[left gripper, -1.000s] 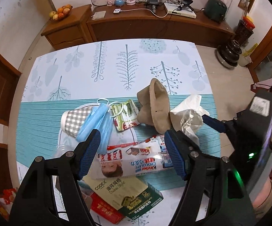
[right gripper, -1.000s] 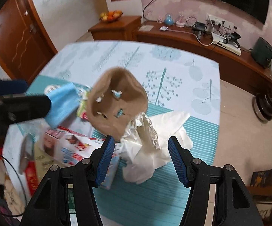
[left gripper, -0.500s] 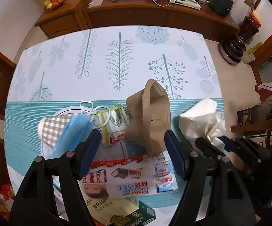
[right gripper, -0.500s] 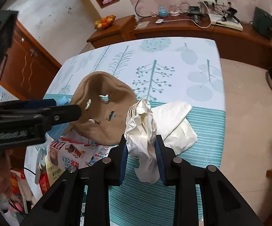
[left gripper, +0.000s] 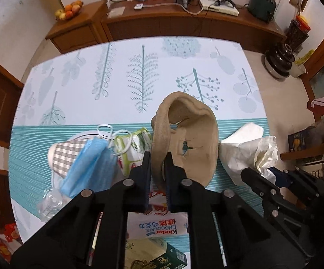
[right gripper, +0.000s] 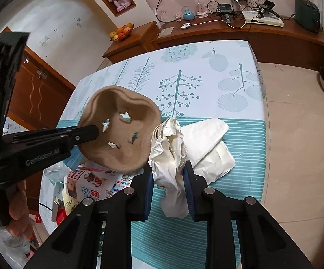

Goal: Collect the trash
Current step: 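Grasp the brown pulp cup with the left tool while the right holds the tissue, then carry the pulp cup with the left tool while the right carries the tissue to the bin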

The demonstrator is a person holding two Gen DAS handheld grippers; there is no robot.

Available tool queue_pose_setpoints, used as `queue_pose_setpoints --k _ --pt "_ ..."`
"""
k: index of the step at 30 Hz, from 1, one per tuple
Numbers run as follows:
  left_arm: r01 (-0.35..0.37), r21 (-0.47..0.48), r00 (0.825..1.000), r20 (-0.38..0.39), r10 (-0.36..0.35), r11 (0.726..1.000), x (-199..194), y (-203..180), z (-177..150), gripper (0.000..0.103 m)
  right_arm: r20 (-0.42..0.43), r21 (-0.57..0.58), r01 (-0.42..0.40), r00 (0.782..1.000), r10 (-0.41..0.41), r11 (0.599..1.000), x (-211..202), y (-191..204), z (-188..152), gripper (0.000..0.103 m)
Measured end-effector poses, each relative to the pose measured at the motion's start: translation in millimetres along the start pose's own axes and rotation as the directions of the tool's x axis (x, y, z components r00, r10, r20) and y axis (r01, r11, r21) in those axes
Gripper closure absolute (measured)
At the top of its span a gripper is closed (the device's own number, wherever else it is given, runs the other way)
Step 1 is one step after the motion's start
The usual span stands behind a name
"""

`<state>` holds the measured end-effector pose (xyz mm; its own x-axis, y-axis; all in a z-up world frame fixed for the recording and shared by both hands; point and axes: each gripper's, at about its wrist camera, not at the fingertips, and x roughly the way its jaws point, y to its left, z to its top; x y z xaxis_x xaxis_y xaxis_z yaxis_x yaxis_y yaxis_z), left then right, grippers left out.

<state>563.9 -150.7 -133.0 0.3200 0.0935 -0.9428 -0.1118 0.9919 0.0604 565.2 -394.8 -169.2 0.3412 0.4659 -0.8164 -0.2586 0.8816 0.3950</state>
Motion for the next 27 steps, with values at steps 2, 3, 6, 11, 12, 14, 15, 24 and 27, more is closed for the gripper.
queue_pose_setpoints --k 2,3,6,11,12,14,15,24,27 --pt "0.002 -0.004 1.0 0.024 -0.002 1.0 -12.9 4.4 -3.9 0.095 0.012 0.005 -0.004 1.0 0.004 1.0 -7.6 3.1 -1.8 0.079" --pt "0.004 -0.005 0.999 0.038 -0.004 1.0 -21.2 7.3 -6.4 0.095 0.02 0.006 -0.006 1.0 0.006 1.0 -11.7 4.9 -2.8 0.079" --pt "0.008 -0.005 0.997 0.073 -0.008 1.0 -47.7 16.0 -17.8 0.095 0.049 0.009 -0.014 0.999 0.014 1.0 -29.5 13.9 -8.6 0.079" --pt "0.037 -0.023 0.991 0.126 -0.034 0.999 -97.2 36.7 -46.7 0.095 0.095 0.019 -0.028 0.995 0.026 0.999 -66.0 35.1 -27.1 0.079" --pt "0.039 -0.027 0.99 0.135 -0.035 0.999 -105.3 40.8 -52.9 0.095 0.105 0.021 -0.031 0.994 0.028 0.999 -74.0 41.1 -32.1 0.079" --pt "0.058 -0.036 0.987 0.154 -0.052 0.998 -125.9 53.8 -69.6 0.095 0.122 0.024 -0.033 0.992 0.029 0.999 -88.5 52.2 -43.0 0.079" --pt "0.068 -0.038 0.985 0.161 -0.061 0.997 -134.0 59.2 -76.9 0.095 0.13 0.027 -0.033 0.991 0.029 0.999 -96.3 58.8 -49.5 0.079" --pt "0.121 0.021 0.961 0.249 -0.123 0.992 -212.3 132.6 -168.6 0.095 0.234 0.053 -0.011 0.972 -0.002 0.999 -168.9 143.9 -130.1 0.08" --pt "0.146 0.054 0.948 0.276 -0.155 0.988 -234.0 163.9 -203.7 0.095 0.284 0.079 0.004 0.958 -0.027 0.997 -190.0 181.9 -168.0 0.08"
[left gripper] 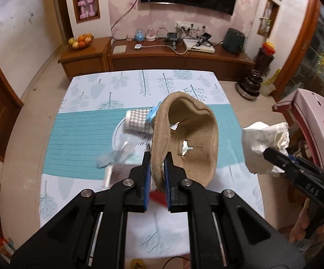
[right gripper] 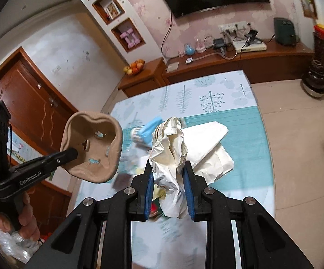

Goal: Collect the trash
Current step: 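Carry the pulp cup with the left tool while the right carries the tissue to the bin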

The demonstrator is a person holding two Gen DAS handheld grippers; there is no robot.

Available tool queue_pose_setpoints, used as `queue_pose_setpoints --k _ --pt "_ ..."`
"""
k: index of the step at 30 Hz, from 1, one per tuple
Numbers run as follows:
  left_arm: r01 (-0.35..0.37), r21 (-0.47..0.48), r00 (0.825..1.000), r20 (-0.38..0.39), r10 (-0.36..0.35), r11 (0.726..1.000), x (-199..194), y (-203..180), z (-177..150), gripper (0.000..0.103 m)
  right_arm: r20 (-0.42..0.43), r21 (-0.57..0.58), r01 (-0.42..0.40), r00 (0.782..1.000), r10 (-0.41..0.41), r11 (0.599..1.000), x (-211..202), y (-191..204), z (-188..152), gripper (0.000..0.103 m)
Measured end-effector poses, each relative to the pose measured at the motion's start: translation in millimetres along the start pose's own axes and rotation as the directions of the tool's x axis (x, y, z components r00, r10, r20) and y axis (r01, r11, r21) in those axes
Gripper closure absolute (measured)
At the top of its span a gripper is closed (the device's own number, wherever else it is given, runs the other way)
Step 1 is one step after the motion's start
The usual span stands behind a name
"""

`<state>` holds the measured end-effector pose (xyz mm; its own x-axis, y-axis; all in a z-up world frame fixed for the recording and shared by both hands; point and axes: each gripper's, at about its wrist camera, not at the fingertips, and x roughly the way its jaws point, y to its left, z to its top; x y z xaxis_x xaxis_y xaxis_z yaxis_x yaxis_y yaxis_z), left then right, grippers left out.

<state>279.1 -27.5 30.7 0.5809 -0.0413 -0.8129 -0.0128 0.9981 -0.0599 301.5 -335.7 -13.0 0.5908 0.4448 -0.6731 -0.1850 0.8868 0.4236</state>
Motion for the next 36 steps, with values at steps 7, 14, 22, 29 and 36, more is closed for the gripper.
queue_pose_setpoints --k 7,14,22,29,36 --pt "0.076 0.069 0.997 0.027 -0.078 0.995 -65.1 61.4 -79.1 0.095 0.082 0.04 0.053 0.995 -0.056 0.998 -57.3 88.9 -95.0 0.08" --pt "0.121 0.128 0.992 -0.037 -0.117 0.984 -94.2 103.1 -160.4 0.095 0.043 0.096 0.093 0.994 -0.097 0.991 -86.8 155.6 -199.7 0.08" --pt "0.148 0.182 0.983 -0.138 -0.124 0.972 -94.9 107.4 -234.4 0.095 -0.062 0.095 0.125 0.991 -0.12 0.988 -97.6 194.5 -282.1 0.08" --pt "0.18 0.234 0.963 -0.237 -0.124 0.955 -71.1 88.0 -297.3 0.095 -0.17 0.125 0.143 0.978 -0.121 0.982 -69.2 171.7 -326.4 0.08" --pt "0.203 0.255 0.935 -0.337 -0.11 0.946 -15.1 70.6 -352.9 0.095 -0.272 0.179 0.173 0.955 -0.12 0.968 -19.0 130.1 -389.1 0.079"
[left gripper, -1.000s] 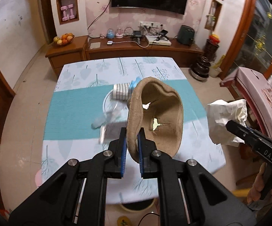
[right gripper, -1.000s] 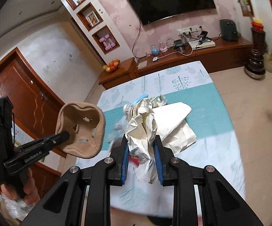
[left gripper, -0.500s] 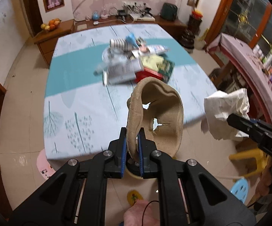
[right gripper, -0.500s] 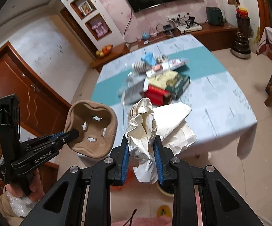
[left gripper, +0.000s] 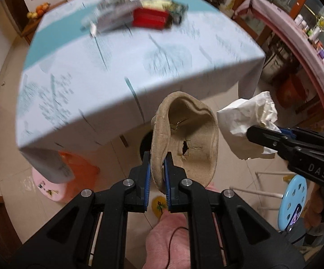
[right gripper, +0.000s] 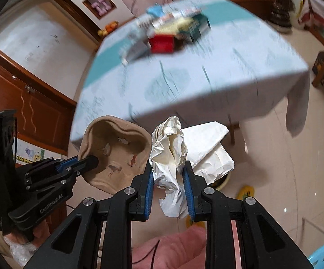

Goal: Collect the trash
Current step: 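Carry the pulp cup with the left tool while the right carries the tissue to the bin, then open both tools over the floor bin to drop the cup and tissue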

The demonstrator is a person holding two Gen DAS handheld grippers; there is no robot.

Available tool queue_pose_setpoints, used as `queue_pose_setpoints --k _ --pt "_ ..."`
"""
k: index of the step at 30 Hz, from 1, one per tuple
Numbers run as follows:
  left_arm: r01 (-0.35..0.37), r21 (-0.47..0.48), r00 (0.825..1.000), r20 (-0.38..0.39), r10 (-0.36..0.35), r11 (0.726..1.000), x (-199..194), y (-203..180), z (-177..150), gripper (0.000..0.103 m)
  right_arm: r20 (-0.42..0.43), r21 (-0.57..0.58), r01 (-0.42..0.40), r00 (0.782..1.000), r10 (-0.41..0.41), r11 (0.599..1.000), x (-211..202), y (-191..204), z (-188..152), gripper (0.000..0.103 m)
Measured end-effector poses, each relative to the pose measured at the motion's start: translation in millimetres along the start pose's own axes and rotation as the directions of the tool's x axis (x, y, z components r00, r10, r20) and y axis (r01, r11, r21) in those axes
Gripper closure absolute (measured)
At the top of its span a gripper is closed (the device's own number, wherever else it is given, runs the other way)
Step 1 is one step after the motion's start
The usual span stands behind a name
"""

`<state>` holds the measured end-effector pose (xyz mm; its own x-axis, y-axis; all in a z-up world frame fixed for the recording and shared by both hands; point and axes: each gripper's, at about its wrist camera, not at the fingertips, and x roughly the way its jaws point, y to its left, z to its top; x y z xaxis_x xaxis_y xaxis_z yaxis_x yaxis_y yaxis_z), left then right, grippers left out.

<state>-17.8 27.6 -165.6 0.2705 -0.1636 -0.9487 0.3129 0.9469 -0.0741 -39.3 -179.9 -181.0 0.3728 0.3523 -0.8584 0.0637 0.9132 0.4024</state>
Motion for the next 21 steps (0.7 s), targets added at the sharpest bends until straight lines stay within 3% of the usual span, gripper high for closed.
queue_pose_setpoints --k 11,18,21 --pt "-0.058 -0.041 0.991 -0.125 0.052 0.998 177.4 -2.8 -39.2 0.095 -0.105 0.052 0.055 0.993 -0.05 0.997 156.6 -74.1 -37.3 0.079" --pt "-0.091 -0.05 0.988 -0.13 0.084 0.995 260.3 4.2 -43.2 0.095 -0.14 0.053 0.062 0.989 -0.054 0.997 243.2 -102.1 -49.2 0.077" --pt "-0.076 -0.064 0.989 -0.132 0.067 0.995 286.8 10.0 -41.6 0.09 -0.141 0.052 0.06 0.989 -0.052 0.997 273.7 -112.3 -49.6 0.071"
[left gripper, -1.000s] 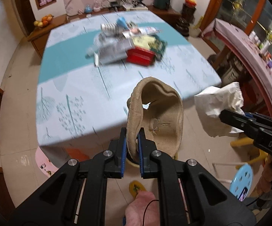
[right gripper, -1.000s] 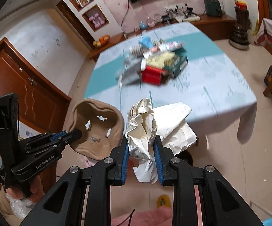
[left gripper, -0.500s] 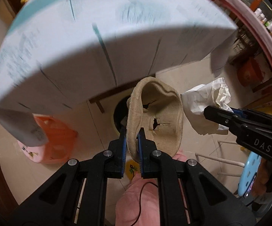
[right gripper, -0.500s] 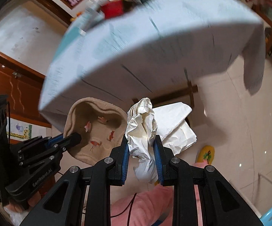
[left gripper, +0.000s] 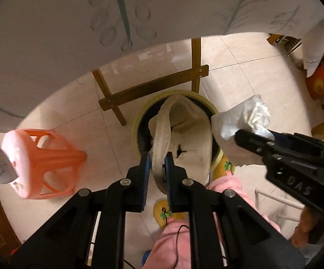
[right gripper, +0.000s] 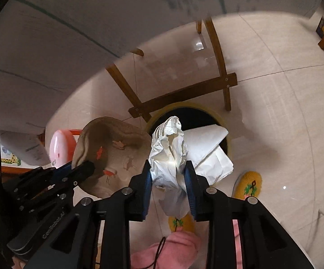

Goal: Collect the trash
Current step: 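Open both tools over the floor bin to drop the cup and tissue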

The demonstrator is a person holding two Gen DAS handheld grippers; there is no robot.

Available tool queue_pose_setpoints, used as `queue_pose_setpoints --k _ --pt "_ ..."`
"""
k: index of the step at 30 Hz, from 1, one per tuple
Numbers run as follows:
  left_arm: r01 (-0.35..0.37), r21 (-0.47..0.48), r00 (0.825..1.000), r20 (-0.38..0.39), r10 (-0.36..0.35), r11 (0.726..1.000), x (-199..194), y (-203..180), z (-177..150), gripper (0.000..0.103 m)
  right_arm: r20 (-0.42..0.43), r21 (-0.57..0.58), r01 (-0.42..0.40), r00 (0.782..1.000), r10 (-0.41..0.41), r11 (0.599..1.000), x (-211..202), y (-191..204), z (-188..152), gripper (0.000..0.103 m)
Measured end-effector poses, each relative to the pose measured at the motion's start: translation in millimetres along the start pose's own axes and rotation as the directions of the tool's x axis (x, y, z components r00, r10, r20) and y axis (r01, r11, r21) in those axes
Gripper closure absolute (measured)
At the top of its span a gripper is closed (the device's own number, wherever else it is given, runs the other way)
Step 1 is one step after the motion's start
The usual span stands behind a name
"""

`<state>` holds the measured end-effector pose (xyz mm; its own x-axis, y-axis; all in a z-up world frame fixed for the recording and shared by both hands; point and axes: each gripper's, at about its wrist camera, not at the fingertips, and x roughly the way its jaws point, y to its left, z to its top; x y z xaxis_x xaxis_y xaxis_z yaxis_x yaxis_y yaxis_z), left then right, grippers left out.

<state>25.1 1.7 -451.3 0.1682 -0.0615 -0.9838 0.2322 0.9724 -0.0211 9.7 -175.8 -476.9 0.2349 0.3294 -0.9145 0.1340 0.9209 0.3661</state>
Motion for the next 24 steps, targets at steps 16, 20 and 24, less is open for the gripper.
queue_pose_setpoints --k 16,20,24 --pt "-0.024 -0.047 0.999 0.034 0.025 0.999 26.2 17.7 -15.3 0.048 -0.017 -0.003 -0.012 1.0 0.012 1.0 50.9 -11.0 5.9 0.057" --pt "-0.029 -0.061 0.998 0.047 0.032 0.998 7.3 19.3 -16.1 0.048 -0.019 -0.001 -0.018 1.0 0.018 1.0 40.4 -6.4 3.4 0.057" --pt "-0.033 -0.077 0.998 0.052 0.037 0.996 -19.2 18.5 -15.6 0.048 -0.023 -0.007 -0.02 1.0 0.02 1.0 21.3 1.2 0.2 0.057"
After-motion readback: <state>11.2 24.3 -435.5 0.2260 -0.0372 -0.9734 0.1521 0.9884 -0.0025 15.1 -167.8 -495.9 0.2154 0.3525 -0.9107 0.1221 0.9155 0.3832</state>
